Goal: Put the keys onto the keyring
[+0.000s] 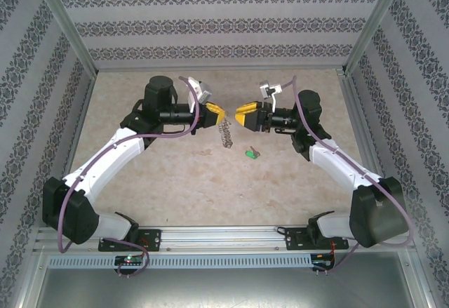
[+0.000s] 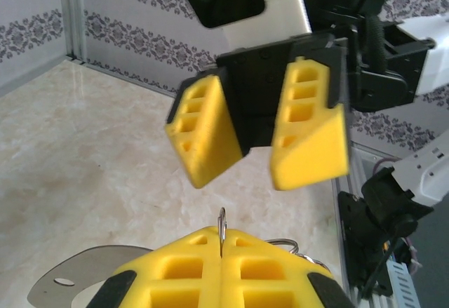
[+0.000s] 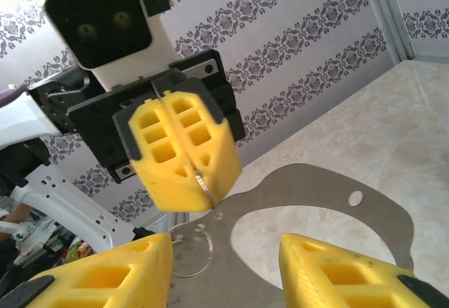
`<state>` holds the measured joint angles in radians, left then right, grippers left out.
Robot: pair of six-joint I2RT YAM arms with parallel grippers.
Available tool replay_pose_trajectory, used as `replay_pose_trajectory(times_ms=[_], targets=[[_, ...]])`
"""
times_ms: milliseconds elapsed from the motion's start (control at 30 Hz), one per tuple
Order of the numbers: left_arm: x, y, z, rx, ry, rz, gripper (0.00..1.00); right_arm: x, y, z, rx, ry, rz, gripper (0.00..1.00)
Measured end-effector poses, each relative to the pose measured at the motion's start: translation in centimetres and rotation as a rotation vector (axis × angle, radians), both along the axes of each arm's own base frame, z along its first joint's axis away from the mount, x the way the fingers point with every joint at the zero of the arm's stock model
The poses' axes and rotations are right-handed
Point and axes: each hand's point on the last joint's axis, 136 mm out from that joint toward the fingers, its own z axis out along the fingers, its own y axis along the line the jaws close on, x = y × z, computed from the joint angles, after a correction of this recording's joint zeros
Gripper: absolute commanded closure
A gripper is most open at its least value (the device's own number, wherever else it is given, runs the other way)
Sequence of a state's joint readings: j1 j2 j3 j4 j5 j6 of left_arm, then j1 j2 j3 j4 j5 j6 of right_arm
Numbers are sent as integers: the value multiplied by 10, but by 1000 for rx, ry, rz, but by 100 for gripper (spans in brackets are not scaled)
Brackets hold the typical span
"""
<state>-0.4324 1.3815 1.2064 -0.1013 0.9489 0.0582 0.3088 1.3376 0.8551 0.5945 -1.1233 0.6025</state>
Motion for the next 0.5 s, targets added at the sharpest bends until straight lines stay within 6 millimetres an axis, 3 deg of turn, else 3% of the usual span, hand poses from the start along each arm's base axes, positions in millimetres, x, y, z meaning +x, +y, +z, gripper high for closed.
replay_pose_trajectory(times_ms=[233,500], targets=[[-5,-1,-6,48,28,-48,100,10,6,-4,-7,15,33,59],[-8,-1,-15,75,59,-70,100,2,14,-3,-7,9,80,64]])
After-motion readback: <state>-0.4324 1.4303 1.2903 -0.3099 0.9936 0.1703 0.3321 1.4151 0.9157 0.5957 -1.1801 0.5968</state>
